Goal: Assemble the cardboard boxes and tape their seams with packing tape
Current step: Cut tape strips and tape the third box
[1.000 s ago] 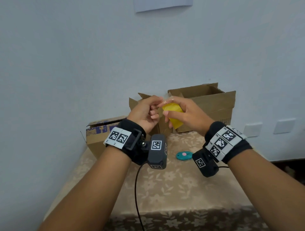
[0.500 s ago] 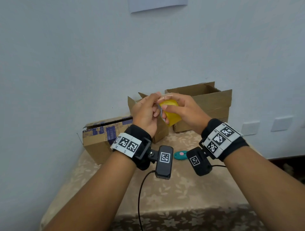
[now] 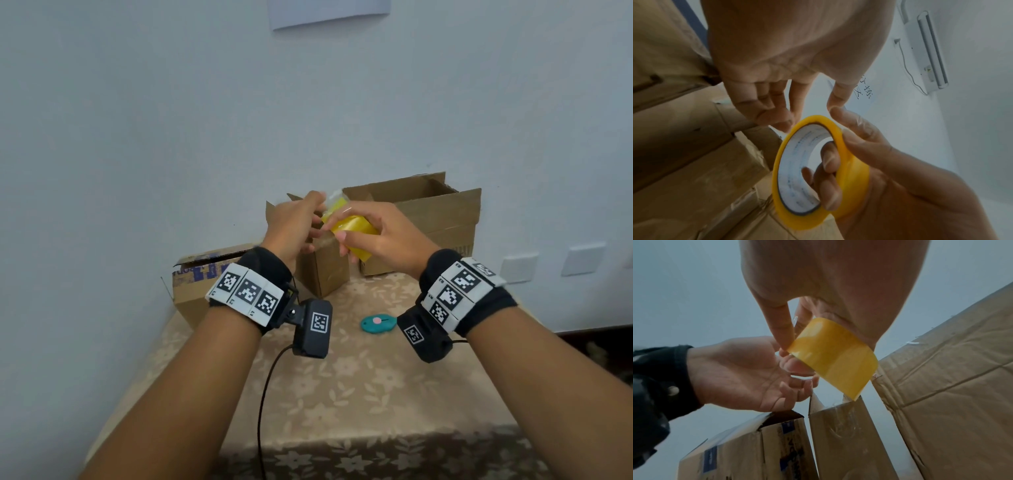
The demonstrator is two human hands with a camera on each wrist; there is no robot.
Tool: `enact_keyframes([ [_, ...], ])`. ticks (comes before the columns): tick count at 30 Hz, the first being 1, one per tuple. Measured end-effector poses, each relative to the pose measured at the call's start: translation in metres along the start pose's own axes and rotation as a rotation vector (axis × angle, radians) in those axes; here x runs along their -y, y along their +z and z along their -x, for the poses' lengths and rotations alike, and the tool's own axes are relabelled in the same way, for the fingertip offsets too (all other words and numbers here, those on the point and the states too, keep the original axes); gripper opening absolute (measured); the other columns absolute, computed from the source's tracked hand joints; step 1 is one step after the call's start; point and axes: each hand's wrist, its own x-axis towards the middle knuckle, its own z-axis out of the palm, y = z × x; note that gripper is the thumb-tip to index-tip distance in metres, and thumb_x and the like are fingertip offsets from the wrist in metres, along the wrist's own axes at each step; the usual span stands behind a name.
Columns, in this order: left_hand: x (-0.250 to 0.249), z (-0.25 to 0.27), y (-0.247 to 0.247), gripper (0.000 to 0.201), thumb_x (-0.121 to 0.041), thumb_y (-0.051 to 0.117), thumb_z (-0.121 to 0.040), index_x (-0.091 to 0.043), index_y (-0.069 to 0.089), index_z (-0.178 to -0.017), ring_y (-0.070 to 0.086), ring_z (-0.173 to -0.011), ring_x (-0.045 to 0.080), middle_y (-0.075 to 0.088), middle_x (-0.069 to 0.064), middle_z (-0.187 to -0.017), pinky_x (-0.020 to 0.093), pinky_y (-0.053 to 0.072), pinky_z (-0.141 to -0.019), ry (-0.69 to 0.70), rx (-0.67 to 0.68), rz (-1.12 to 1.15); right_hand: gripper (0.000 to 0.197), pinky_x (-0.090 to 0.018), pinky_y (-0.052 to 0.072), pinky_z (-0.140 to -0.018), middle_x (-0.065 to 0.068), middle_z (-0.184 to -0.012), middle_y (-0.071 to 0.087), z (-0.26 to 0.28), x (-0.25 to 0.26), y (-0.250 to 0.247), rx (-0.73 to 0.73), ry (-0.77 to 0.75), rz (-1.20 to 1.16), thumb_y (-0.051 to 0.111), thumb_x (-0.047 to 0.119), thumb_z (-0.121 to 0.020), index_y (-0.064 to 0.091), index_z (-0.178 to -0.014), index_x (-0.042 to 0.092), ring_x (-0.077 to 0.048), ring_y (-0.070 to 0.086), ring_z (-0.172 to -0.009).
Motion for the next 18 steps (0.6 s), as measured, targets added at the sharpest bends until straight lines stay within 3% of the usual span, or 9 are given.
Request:
enact_keyframes([
  [2,-0.003,0.003,-0.001,0.033,-0.041,0.06,-0.097,-0.011,0.071,-0.1,0.058,-0.068,0.013,0.061,-0.005,-0.071,0.028,0.045,-0.059,-0.009,0.016,-0.004,0.014,-0.03,0.057,-0.063,-0.019,-0.079,0.07,-0.001,0.001,0.001,0.016,0.001,0.006,0.062,-0.001,-0.099,0.072,-0.109,0.001,-0.026,0.065,-0.064],
  [5,-0.006,0.005,-0.002,0.023,-0.033,0.065,-0.095,-0.011,0.07,-0.09,0.055,-0.056,0.009,0.06,-0.005,-0.065,0.026,0.041,-0.055,0.014,0.01,0.021,0.014,-0.028,0.056,-0.063,-0.016,-0.078,0.071,-0.002,0.002,0.004,0.03,0.004,0.029,0.063,-0.001,-0.098,0.073,-0.107,0.003,-0.034,0.065,-0.065],
  [8,-0.006,0.004,-0.004,0.015,-0.023,0.068,-0.092,-0.008,0.07,-0.091,0.055,-0.049,0.007,0.061,-0.005,-0.062,0.025,0.041,-0.051,0.02,0.014,0.08,0.013,-0.027,0.057,-0.062,0.001,-0.075,0.071,-0.002,0.002,0.004,0.025,-0.01,0.028,0.062,-0.001,-0.099,0.072,-0.107,0.001,-0.023,0.067,-0.065],
  [12,-0.003,0.001,-0.01,0.007,-0.009,0.069,-0.09,-0.003,0.074,-0.091,0.062,-0.062,0.011,0.068,0.003,-0.073,0.026,0.051,-0.057,0.088,0.004,0.048,0.014,-0.026,0.057,-0.062,0.008,-0.074,0.07,-0.001,0.001,0.001,0.021,-0.01,0.026,0.061,-0.003,-0.099,0.071,-0.109,-0.002,-0.008,0.066,-0.065],
  [16,0.001,-0.001,-0.005,0.013,-0.006,0.061,-0.098,-0.013,0.068,-0.09,0.069,-0.081,0.02,0.071,0.006,-0.088,0.034,0.059,-0.075,0.203,-0.023,-0.138,0.015,-0.029,0.058,-0.063,-0.005,-0.076,0.069,-0.002,0.001,0.007,0.004,0.022,0.023,0.061,0.0,-0.1,0.071,-0.11,0.005,-0.018,0.067,-0.066],
  [18,0.001,0.001,0.0,0.009,-0.012,0.053,-0.102,-0.018,0.057,-0.096,0.066,-0.087,0.022,0.066,0.0,-0.089,0.039,0.054,-0.081,0.338,-0.089,-0.356,0.015,-0.032,0.057,-0.061,-0.009,-0.075,0.068,-0.004,-0.001,0.01,-0.014,0.068,-0.003,0.06,0.001,-0.1,0.068,-0.109,0.009,-0.025,0.066,-0.066],
])
